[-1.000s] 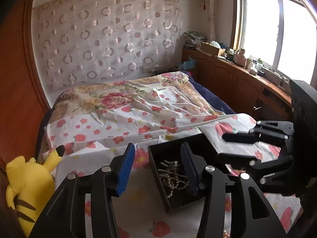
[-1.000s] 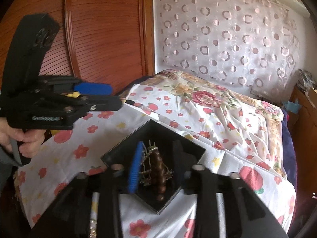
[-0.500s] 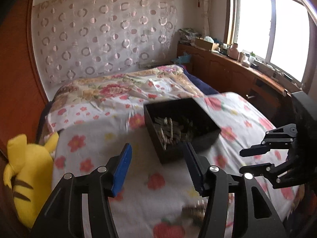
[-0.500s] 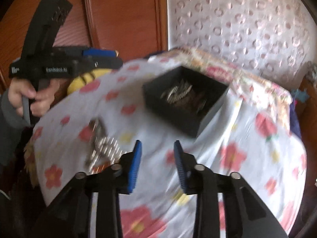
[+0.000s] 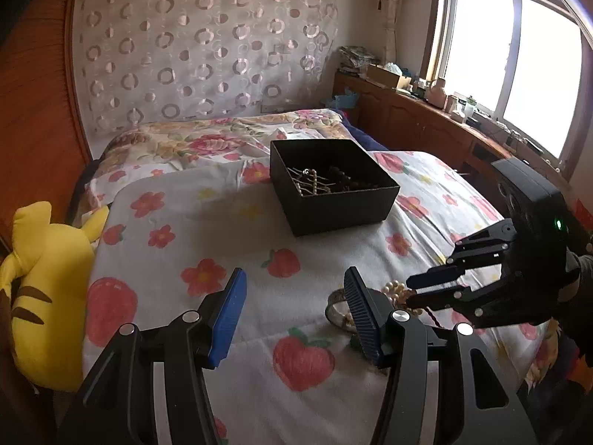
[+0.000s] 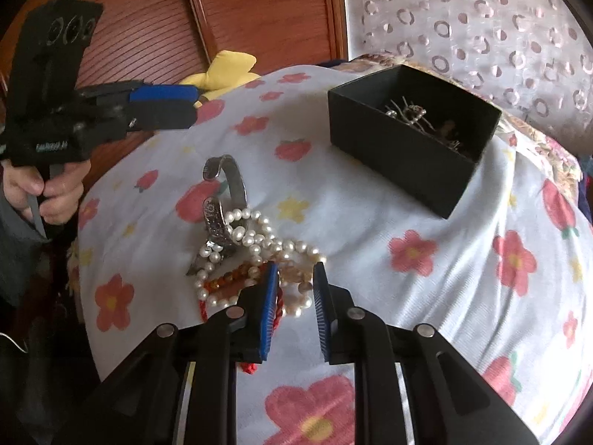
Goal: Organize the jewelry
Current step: 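Grasp the white pearl necklace from the jewelry pile with the right tool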
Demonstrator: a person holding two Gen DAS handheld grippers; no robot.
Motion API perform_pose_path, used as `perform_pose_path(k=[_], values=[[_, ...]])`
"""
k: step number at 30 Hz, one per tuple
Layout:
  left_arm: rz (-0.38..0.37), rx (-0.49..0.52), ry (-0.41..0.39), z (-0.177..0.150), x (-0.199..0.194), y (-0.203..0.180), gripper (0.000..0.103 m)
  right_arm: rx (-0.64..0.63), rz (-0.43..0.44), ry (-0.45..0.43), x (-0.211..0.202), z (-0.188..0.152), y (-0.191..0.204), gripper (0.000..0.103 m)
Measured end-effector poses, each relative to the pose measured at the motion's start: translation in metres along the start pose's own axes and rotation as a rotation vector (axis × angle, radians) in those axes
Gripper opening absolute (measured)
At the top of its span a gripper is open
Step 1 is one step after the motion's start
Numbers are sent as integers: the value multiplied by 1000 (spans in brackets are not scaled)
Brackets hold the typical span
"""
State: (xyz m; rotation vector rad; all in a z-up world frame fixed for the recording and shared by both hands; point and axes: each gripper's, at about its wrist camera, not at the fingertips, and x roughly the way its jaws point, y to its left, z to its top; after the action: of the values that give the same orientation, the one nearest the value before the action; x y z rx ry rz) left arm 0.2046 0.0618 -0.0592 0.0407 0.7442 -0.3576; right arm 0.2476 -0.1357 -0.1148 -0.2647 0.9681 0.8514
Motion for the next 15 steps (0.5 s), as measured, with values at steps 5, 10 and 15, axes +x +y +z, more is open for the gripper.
perform_pose_path(k=[5,10,15], values=[[-7,2,7,-4,-1,-4,52,57,63,37,5,5,-8,20],[-12,2,12,-4,2,-8,52,66,83,30,-4,-1,-9,7],[-30,7,14,-2,5,-12,52,65,19,-74,-44,-1,-8,7]])
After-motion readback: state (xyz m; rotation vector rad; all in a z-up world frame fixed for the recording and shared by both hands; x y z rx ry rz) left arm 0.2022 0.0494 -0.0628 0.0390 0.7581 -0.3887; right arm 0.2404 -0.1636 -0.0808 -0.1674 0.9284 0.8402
